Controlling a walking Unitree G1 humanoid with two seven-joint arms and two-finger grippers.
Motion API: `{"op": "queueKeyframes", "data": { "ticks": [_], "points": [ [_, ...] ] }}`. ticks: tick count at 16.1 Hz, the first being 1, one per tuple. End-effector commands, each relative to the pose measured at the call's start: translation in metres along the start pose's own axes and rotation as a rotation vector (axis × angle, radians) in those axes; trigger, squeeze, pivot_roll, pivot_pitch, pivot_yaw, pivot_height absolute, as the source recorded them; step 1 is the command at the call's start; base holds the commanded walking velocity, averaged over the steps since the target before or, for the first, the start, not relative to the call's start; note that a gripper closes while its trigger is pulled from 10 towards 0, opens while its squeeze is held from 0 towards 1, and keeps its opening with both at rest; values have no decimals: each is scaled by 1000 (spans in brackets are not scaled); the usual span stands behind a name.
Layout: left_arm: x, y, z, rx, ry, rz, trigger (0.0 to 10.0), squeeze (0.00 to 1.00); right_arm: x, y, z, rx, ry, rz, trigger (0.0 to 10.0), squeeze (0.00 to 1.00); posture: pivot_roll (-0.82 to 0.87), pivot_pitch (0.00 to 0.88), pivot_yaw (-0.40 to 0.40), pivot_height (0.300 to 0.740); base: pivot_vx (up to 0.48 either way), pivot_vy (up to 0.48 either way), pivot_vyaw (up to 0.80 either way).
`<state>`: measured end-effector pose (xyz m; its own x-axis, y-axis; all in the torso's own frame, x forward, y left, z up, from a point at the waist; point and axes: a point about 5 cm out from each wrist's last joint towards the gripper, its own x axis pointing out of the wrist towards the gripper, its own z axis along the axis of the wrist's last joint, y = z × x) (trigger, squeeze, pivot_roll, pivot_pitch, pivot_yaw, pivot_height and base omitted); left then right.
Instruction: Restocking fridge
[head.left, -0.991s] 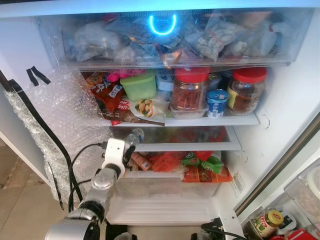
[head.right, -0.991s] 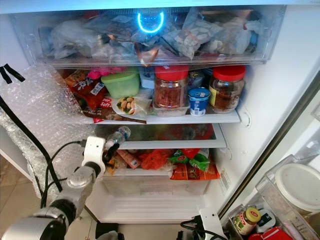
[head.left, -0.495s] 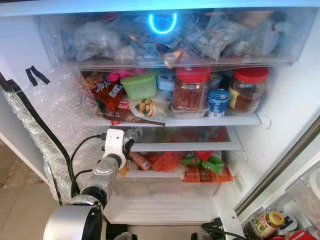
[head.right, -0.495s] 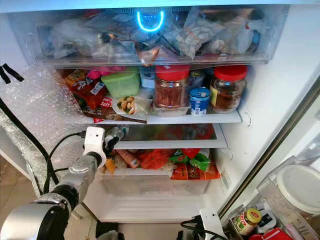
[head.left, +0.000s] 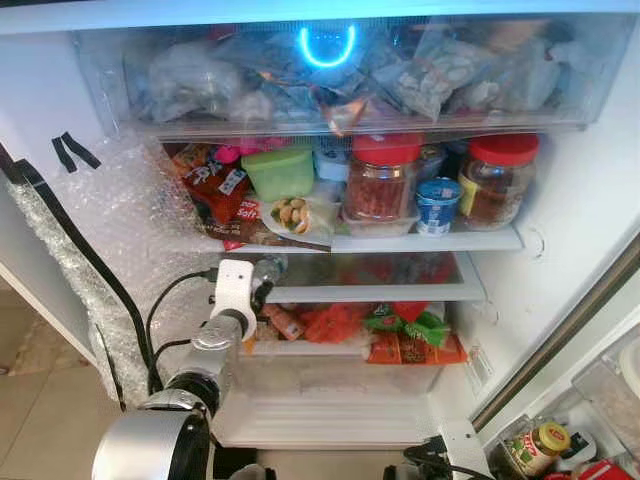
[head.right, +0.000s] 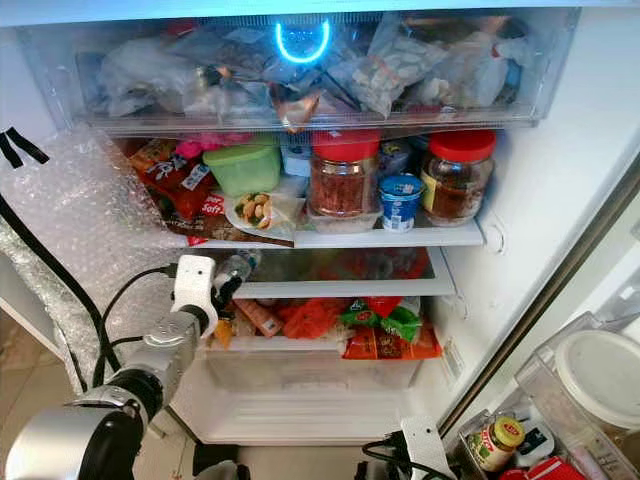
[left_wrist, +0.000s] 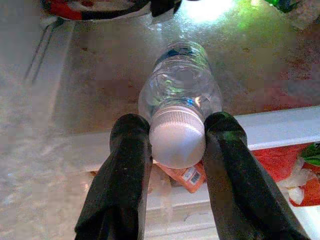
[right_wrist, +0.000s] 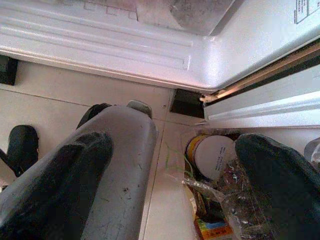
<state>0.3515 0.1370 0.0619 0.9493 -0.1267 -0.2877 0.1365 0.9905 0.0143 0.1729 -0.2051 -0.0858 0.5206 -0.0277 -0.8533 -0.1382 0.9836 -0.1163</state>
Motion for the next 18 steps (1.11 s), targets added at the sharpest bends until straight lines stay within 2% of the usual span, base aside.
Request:
{"op": "queueKeyframes", "data": {
  "ticks": [1, 6, 10, 17, 18],
  "points": [
    [-4, -1, -14, 17, 59, -12, 10000, 0, -2, 0, -12, 6, 41, -13, 10000, 0, -94, 0, 42, 652, 0, 0, 0],
    [-2, -1, -4, 39, -3, -9, 10000, 0, -1, 0, -9, 15, 16, -33, 10000, 0, -92, 0, 49, 652, 0, 0, 0],
    [-3, -3, -12, 17, 40, -16, 10000, 0, -1, 1, -10, 14, 14, -28, 10000, 0, -96, 0, 52, 652, 0, 0, 0],
    [4, 3, 8, -5, 11, 30, 10000, 0, -3, 0, -15, 13, 22, -26, 10000, 0, -107, 0, 50, 652, 0, 0, 0],
    [4, 5, 11, -11, 1, 41, 10000, 63, -3, 0, -15, 11, 22, -25, 10000, 0, -106, 0, 49, 652, 0, 0, 0]
  ]
}}
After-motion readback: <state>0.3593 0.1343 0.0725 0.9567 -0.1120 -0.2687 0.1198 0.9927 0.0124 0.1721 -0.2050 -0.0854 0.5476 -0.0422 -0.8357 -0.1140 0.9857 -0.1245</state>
